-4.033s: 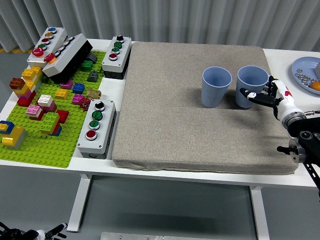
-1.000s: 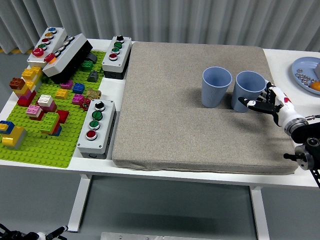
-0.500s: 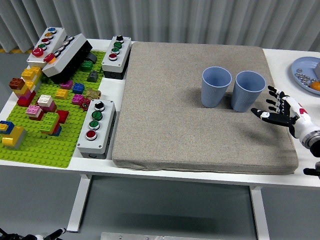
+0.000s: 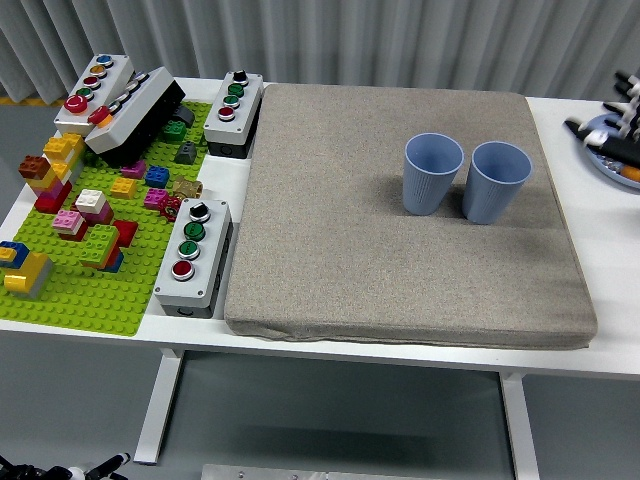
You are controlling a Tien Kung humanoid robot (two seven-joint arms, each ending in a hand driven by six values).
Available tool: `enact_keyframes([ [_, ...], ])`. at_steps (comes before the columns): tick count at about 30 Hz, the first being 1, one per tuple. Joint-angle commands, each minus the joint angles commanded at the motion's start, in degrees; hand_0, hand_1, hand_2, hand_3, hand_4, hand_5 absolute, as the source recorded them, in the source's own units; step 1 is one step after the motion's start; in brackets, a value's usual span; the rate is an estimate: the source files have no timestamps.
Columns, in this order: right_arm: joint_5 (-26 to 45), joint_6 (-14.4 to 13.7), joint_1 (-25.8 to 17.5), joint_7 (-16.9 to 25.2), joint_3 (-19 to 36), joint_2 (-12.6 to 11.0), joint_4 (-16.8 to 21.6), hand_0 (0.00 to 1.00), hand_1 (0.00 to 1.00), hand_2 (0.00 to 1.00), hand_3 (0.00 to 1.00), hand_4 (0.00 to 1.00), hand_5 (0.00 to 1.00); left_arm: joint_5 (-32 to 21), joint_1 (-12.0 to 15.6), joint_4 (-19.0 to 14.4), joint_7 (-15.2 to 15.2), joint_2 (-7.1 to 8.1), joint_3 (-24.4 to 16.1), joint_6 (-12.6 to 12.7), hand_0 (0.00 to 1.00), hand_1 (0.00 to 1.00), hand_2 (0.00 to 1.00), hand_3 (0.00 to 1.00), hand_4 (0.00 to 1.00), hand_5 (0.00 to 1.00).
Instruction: Pick cup pour cup place
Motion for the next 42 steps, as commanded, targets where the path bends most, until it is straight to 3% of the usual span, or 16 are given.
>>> enact_keyframes([
  [1,2.01,-1.15,1.53,1.69,0.67,0.17,-1.59,0.945,0.917,0.998,0.955,0.869,0.367,0.09,-0.21,0.00,-0.03,0.06,-0.05,-0.03,0.850,0.868,0.881,0.767,0.598,0.998],
  [2,3.20,-1.57,2.17,2.54,0.90,0.23,-2.30,0.822,0.762,0.756,0.753,0.768,0.645,0.12,-0.29,0.00,-0.04,0.08,-0.07,-0.04,0.850,0.868,0.881,0.767,0.598,0.998],
  [7,8.60,-2.68,4.91,6.20,4.46,1.44,-7.65,0.822,0.762,0.756,0.753,0.768,0.645,0.22,-0.77,0.00,-0.15,0.18,-0.35,0.00,0.850,0.868,0.881,0.767,0.598,0.998],
  [8,9.13,-2.65,5.09,6.46,4.98,1.66,-8.22,0.817,0.749,0.739,0.728,0.770,0.940,0.21,-0.83,0.00,-0.17,0.17,-0.36,0.01,0.851,0.868,0.881,0.767,0.598,0.998],
  [13,11.34,-2.36,6.38,7.26,6.60,3.09,-11.19,0.817,0.749,0.739,0.728,0.770,0.940,-0.19,-1.17,0.00,-0.27,0.10,0.03,0.07,0.851,0.868,0.881,0.767,0.598,0.998],
  [14,11.49,-2.26,6.67,7.27,6.63,3.39,-11.52,0.817,0.749,0.740,0.724,0.763,0.998,-0.26,-1.21,0.00,-0.29,0.06,0.15,0.07,0.851,0.869,0.879,0.767,0.598,0.998],
  [22,10.11,-1.77,8.62,6.66,6.48,5.38,-13.23,0.839,0.749,0.743,0.731,0.772,0.998,-1.70,-1.21,0.00,-0.42,-0.23,1.43,0.41,0.852,0.869,0.880,0.767,0.599,0.998],
  [42,8.54,-1.68,8.63,6.35,6.58,8.02,-12.99,0.837,0.751,0.746,0.739,0.758,0.998,-3.78,0.30,0.00,-0.70,-0.48,2.85,0.91,0.850,0.869,0.880,0.770,0.598,0.998],
])
